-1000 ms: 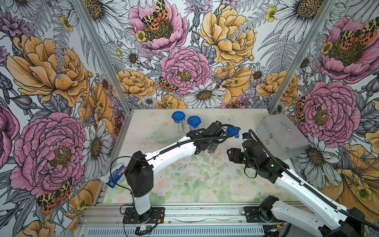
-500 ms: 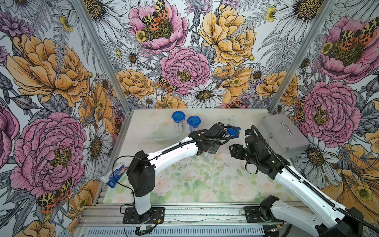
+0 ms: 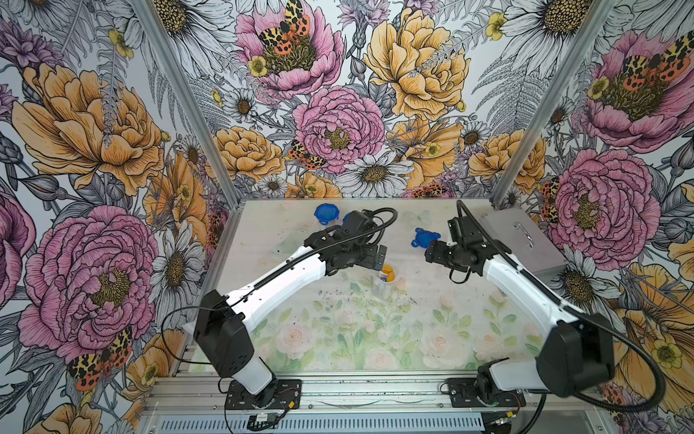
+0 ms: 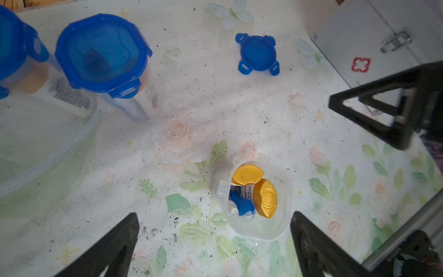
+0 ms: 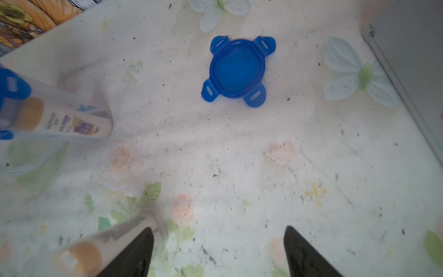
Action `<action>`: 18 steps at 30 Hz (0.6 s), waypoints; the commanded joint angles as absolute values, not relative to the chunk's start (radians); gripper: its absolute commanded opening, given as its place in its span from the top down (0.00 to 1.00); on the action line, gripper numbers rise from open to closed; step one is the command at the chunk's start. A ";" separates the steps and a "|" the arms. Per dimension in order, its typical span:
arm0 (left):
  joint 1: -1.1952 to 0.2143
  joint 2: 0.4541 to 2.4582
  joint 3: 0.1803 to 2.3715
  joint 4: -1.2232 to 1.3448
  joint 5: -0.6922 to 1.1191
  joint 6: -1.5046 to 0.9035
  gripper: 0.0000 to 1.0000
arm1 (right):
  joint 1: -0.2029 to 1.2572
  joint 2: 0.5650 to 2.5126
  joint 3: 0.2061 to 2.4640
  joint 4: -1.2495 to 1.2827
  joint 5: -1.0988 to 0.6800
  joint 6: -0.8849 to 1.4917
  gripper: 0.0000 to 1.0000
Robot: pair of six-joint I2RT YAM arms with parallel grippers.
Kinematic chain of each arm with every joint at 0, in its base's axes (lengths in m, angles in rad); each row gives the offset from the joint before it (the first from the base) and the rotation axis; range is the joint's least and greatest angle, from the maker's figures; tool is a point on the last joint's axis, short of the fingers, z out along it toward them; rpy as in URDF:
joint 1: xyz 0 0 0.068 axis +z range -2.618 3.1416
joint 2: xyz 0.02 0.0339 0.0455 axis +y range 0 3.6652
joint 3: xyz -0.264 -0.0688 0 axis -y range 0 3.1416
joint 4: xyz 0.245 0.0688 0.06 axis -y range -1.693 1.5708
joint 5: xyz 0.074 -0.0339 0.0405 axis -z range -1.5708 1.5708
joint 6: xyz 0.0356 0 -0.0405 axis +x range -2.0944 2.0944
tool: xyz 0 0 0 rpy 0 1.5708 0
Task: Pack away toiletry kits
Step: Place the toiletry item into the container, then pick up the lid from the center of the board.
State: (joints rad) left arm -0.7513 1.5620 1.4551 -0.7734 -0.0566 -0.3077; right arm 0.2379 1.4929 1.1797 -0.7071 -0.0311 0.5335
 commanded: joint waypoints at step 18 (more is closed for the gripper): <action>-0.664 1.595 1.555 -0.741 0.176 -0.435 0.01 | 0.091 2.196 1.853 -0.848 -0.094 0.367 0.01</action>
State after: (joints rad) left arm -0.6884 1.5730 1.5169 -0.7589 0.1287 -0.3950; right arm 0.0872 2.1654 1.8046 -0.8345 -0.0772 0.3893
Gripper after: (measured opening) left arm 0.986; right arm 0.992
